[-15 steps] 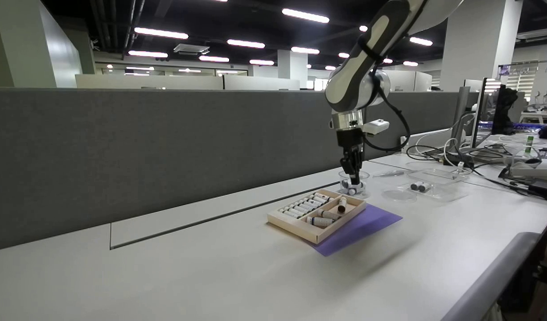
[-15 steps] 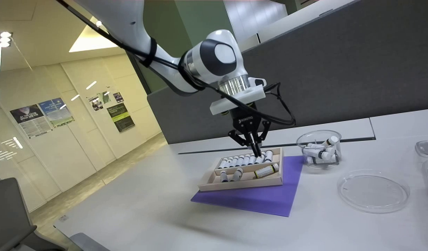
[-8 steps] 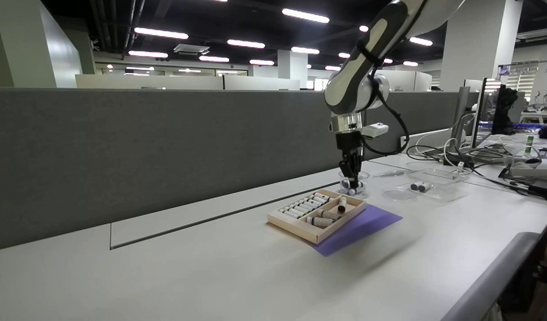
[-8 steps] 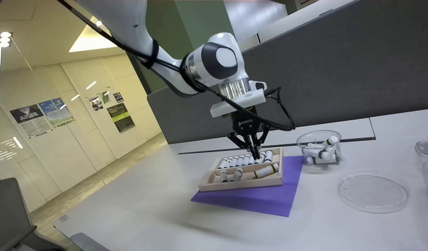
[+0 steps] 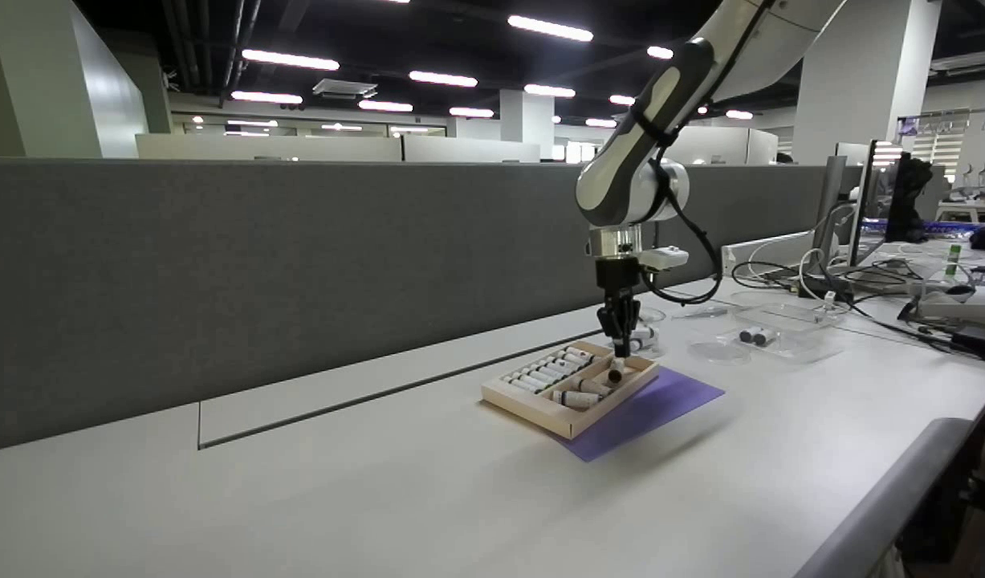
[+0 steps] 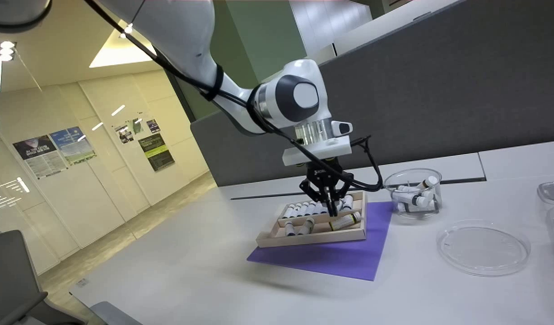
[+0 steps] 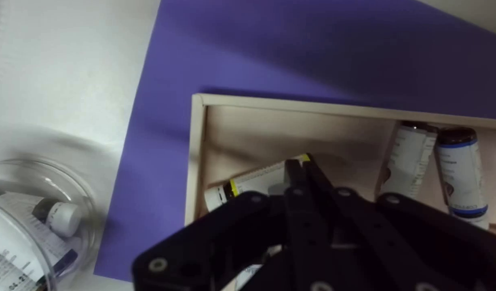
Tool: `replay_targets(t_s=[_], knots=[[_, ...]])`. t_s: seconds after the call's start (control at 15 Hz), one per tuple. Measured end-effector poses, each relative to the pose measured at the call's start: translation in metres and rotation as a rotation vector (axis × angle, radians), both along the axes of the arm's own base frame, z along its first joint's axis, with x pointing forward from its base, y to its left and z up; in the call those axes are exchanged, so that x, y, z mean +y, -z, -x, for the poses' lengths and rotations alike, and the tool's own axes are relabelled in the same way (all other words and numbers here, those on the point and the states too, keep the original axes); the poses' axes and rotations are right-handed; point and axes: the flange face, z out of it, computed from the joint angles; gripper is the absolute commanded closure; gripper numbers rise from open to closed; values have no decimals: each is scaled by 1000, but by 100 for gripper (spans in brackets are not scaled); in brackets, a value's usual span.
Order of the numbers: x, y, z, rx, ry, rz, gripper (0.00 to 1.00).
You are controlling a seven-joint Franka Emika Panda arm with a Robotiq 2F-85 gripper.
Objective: Remove one object from the bottom part of the tray and place it on the table
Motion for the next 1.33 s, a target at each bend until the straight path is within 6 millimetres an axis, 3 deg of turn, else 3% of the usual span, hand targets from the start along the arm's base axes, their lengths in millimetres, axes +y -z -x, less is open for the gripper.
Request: replay_targets(t_s=[1.07, 1.33], knots=[[4, 22, -4, 9, -11, -129, 100], [0, 24, 8, 168, -46, -197, 100]])
